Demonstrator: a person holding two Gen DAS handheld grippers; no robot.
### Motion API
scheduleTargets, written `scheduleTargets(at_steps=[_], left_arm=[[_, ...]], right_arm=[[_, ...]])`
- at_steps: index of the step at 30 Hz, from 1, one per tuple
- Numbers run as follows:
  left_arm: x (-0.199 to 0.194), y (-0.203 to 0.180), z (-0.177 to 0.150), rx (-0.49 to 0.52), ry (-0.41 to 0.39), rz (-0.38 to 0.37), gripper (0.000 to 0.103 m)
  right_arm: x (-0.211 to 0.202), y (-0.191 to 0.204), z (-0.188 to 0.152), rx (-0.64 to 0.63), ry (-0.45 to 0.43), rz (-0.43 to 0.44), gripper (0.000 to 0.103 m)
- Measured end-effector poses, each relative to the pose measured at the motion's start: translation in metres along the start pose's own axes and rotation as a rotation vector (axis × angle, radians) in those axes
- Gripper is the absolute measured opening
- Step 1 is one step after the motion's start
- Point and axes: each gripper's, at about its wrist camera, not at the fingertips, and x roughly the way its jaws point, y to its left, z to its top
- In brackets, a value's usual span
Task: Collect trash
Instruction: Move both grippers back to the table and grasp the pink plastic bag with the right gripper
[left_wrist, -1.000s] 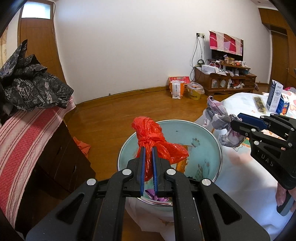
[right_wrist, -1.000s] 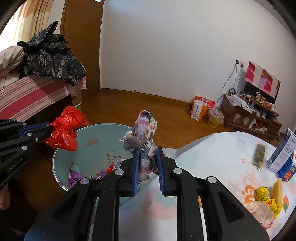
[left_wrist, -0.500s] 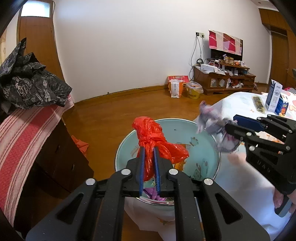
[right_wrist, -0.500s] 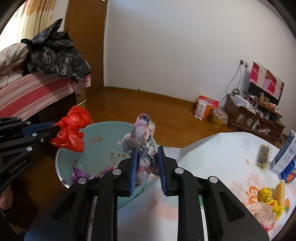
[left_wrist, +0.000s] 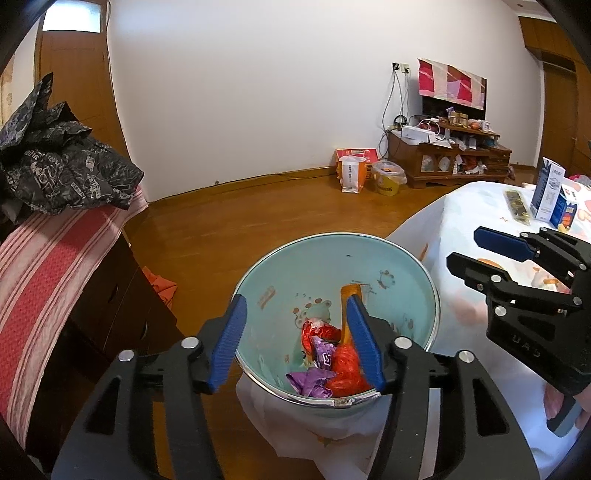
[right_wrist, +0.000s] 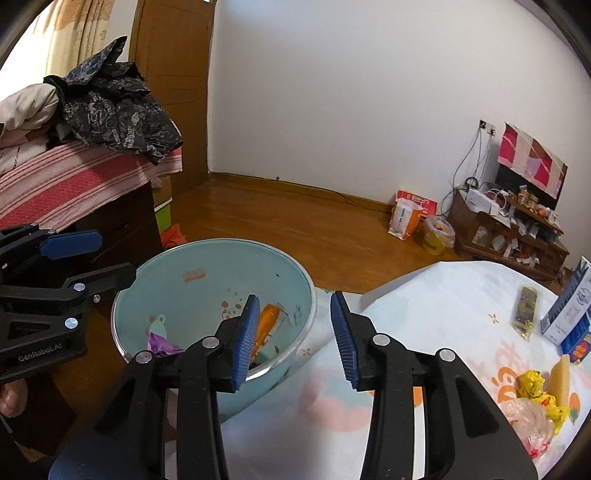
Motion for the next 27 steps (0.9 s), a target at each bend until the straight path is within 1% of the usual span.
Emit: scheduleTargets(at_steps=[4,9,14,18,22,27], left_arm=[[0.003,-0.004,-0.002,0.002,0.01,-0.004,0.06],[0.006,-0.021,-0.008,0.031,0.035,-0.032,0.061],[0.005,-0.048,-0.013,0.075,0.047,-0.064,0.066],[0.003,-0.074,-0.019,0.118,0.046,-0.089,0.068],[0.003,-0.1,-0.026,0.145,0.047,-0.102,0.071],[0.003,-0.116,-0.029,0.154,0.049,-0.12,0.072]], right_arm=[[-0.01,-0.008,-0.004,0.012,0.002,-0.027,0.042],[-0.03,-0.027,-0.01,0.047,0.008,-0.071,0.043],[-0.07,-0.056,-0.024,0.085,-0.004,-0.149,0.047],[-0.097,-0.086,-0.047,0.118,0.021,-0.23,0.048],[-0.122,-0.121,-0.081,0.17,0.079,-0.306,0.048],[-0.135,-0.142,-0.117,0.196,0.159,-0.319,0.048]])
